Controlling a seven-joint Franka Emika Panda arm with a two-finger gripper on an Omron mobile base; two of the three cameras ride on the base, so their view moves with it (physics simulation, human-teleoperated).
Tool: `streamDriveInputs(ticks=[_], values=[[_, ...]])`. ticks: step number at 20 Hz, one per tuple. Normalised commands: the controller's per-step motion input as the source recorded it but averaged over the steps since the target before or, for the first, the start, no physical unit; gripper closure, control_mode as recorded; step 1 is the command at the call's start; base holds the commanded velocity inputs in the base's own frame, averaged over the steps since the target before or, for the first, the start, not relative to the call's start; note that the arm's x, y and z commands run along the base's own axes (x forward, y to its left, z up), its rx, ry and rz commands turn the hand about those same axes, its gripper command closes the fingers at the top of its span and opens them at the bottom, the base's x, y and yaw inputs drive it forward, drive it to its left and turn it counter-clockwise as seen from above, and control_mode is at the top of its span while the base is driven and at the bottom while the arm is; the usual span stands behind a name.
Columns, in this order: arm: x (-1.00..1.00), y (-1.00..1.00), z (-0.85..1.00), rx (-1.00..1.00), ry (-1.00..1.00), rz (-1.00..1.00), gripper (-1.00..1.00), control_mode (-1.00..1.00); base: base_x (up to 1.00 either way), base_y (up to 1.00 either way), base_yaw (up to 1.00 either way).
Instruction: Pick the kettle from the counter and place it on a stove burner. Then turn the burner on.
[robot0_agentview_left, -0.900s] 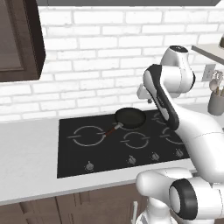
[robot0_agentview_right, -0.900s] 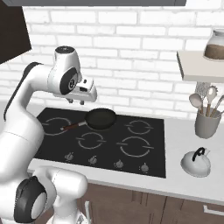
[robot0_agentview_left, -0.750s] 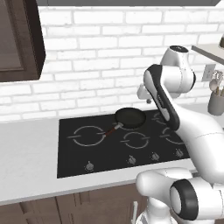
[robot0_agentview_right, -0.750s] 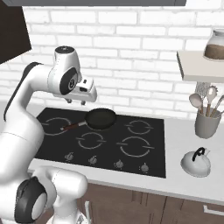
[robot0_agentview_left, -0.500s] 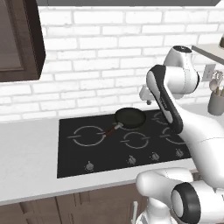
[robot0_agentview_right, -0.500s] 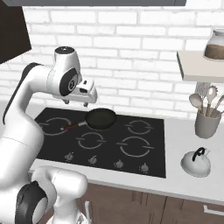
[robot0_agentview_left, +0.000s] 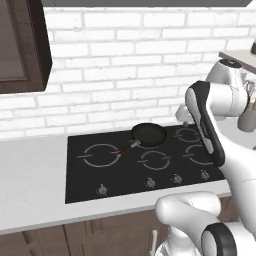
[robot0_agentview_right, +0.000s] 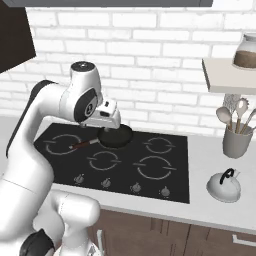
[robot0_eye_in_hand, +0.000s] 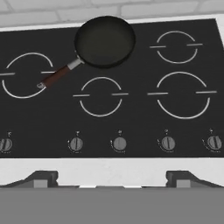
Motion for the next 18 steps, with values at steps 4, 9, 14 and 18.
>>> streamDriveInputs(ticks=[4,9,14,18], values=[[-0.24,-0.52,-0.3,0.0,0.0,-0.04,-1.0,-1.0,0.0,0.0,0.0],[-0.17,-0.53,-0.38,0.0,0.0,-0.09,-1.0,-1.0,0.0,0.0,0.0],[-0.2,-0.58,-0.45,0.0,-0.02,-0.14,-1.0,-1.0,0.0,0.0,0.0],[-0.01,-0.76,-0.48,0.0,-0.05,-0.25,-1.0,-1.0,0.0,0.0,0.0]])
